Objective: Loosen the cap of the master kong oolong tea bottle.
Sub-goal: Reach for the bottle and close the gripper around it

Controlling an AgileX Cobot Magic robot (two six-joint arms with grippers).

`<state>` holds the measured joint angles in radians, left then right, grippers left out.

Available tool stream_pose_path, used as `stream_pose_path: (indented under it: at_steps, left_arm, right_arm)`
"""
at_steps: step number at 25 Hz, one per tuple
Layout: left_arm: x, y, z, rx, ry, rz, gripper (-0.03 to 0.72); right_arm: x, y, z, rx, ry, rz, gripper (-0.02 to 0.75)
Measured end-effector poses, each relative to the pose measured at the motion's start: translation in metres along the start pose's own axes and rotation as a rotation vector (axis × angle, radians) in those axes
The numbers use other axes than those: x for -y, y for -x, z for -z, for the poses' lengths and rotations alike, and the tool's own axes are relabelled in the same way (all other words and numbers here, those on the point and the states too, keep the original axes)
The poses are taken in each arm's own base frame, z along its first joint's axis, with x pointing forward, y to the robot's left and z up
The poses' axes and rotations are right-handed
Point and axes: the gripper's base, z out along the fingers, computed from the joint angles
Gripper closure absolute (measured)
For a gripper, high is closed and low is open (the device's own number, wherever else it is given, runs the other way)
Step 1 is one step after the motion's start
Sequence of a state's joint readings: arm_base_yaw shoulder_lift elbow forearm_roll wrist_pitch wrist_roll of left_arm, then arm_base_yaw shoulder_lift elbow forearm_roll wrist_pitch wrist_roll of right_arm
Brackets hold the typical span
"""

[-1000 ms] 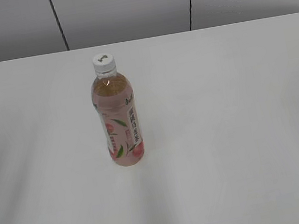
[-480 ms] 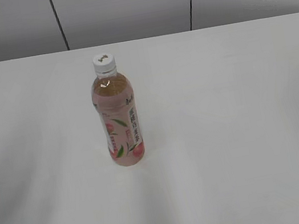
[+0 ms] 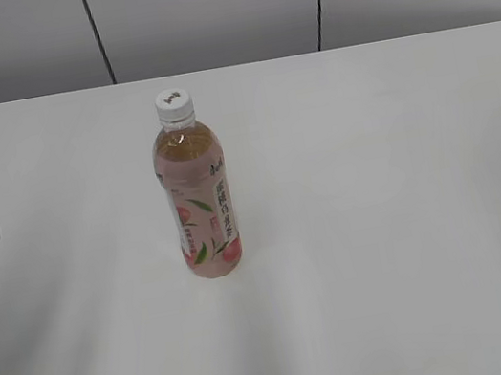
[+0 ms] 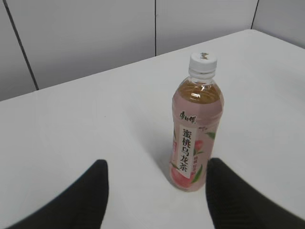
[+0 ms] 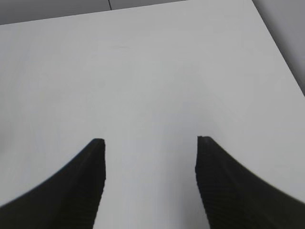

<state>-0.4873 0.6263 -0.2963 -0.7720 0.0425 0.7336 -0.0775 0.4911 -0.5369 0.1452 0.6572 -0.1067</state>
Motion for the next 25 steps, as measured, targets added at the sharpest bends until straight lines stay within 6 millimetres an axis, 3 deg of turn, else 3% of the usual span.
stream_pose_path:
  at_steps: [21, 25]
  left_arm:
    - [-0.0013, 0.0008, 0.0, 0.008, 0.015, -0.1, 0.284]
    - [-0.0028, 0.0034, 0.0001, 0.037, 0.031, -0.048, 0.284]
  right_arm:
    - [-0.0005, -0.0002, 0.0, -0.002, 0.006, -0.006, 0.283]
    - [-0.0005, -0.0002, 0.0, -0.002, 0.006, -0.006, 0.283]
